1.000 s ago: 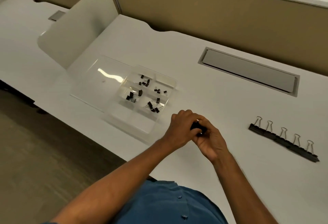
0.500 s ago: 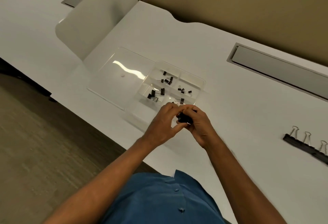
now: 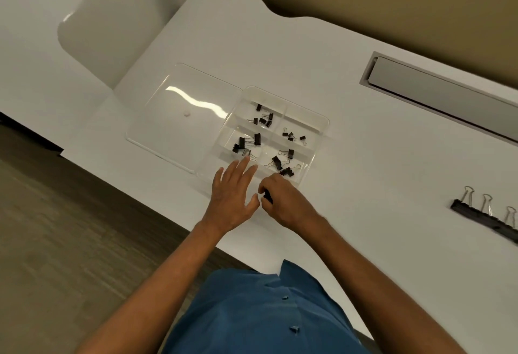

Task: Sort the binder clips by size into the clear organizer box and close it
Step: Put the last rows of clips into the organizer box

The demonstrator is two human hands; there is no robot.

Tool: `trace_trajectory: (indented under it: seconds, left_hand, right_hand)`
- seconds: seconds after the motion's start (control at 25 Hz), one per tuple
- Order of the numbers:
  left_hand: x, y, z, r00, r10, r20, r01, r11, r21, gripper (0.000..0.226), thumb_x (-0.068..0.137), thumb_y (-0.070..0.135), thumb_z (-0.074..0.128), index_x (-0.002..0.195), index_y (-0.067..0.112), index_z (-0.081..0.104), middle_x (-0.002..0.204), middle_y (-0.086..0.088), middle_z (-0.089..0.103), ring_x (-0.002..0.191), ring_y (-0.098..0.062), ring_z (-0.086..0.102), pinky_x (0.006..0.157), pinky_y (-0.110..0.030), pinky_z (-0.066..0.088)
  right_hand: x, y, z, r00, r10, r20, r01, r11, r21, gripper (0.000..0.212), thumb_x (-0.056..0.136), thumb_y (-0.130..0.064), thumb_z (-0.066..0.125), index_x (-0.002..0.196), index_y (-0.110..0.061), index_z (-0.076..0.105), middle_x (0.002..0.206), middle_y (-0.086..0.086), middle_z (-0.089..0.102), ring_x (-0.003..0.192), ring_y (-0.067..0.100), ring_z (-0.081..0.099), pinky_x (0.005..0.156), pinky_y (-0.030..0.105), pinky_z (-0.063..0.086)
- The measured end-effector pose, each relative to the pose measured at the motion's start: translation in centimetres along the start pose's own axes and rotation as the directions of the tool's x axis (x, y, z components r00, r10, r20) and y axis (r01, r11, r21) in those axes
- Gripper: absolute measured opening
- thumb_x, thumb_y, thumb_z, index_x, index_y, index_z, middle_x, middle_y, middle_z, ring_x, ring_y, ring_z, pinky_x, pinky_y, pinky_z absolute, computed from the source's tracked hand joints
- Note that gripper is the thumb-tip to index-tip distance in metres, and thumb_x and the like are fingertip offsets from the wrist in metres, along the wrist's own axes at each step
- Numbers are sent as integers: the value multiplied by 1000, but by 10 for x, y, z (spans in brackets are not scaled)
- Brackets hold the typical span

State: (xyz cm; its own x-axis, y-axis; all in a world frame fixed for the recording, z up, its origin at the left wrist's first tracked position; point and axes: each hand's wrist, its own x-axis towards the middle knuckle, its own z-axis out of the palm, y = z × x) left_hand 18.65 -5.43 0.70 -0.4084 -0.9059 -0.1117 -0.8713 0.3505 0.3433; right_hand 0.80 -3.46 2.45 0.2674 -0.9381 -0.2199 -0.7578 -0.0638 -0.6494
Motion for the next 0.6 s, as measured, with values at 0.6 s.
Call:
trace_trajectory:
  seconds: [0.6]
  left_hand:
    - [3,14,5,995,-3,-104,3,1000,4,64,88,40,55,148,23,39,162,-3,25,149,-24,23,118,-58,14]
  right_hand:
    - [-30,5,-25,968,-156,-197,141,986,-85,23,96,-12,62,118,-15,65,128,4,60,117,20,54,91,29,52]
